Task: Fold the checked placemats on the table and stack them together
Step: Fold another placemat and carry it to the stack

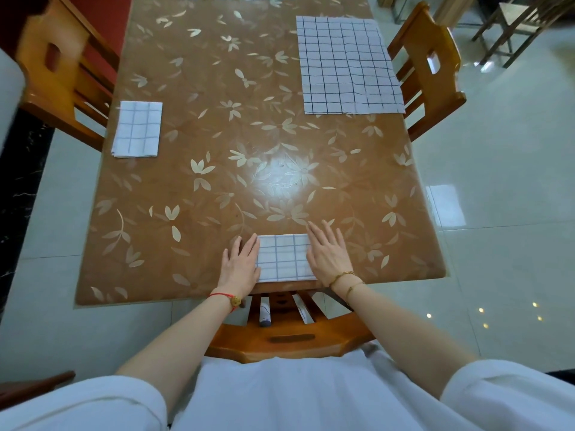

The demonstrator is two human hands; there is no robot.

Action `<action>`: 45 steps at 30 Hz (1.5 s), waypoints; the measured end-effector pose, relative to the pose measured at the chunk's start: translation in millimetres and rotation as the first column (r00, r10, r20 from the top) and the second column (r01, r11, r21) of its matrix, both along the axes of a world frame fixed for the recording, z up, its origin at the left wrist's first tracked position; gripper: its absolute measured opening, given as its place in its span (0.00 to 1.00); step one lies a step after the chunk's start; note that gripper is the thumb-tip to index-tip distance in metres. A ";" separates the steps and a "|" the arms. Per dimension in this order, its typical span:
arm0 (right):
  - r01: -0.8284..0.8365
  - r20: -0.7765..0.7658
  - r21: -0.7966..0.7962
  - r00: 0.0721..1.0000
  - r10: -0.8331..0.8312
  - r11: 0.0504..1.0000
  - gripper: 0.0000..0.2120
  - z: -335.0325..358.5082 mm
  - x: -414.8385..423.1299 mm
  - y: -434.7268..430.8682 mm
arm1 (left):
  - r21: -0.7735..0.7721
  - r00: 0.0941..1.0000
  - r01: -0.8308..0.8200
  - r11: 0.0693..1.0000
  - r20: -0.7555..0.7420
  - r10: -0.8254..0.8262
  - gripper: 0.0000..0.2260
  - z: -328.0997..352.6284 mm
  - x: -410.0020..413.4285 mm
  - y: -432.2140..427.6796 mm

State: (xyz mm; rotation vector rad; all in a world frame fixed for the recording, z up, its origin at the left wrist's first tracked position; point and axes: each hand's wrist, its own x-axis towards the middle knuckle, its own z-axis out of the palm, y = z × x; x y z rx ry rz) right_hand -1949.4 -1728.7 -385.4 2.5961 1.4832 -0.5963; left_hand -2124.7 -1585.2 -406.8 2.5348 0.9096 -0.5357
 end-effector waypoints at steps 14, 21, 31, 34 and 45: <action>-0.212 -0.194 -0.154 0.964 0.181 0.965 0.25 -1.3 -28.3 49.6 | 0.034 0.959 0.268 0.963 -0.106 -0.263 0.28 8.6 -25.9 5.6; -0.213 -0.191 -0.164 0.965 0.181 0.963 0.25 -8.0 -29.1 47.3 | 0.055 0.808 0.583 0.811 -0.142 -0.571 0.32 9.1 -69.8 12.5; -0.319 -0.127 0.078 0.937 0.327 0.944 0.25 -7.1 -44.1 12.8 | 0.126 0.934 0.269 0.955 0.208 -0.290 0.22 23.5 -51.1 -8.4; -0.471 -0.084 0.140 0.871 0.485 0.871 0.23 -8.3 -52.2 -1.6 | 0.148 0.935 0.271 0.951 0.194 -0.296 0.23 17.2 -48.1 -15.1; -0.508 -0.019 0.093 0.859 0.512 0.856 0.19 -14.2 -49.7 -25.2 | 0.132 0.965 0.259 0.957 -0.008 -0.260 0.28 12.5 -51.5 -31.5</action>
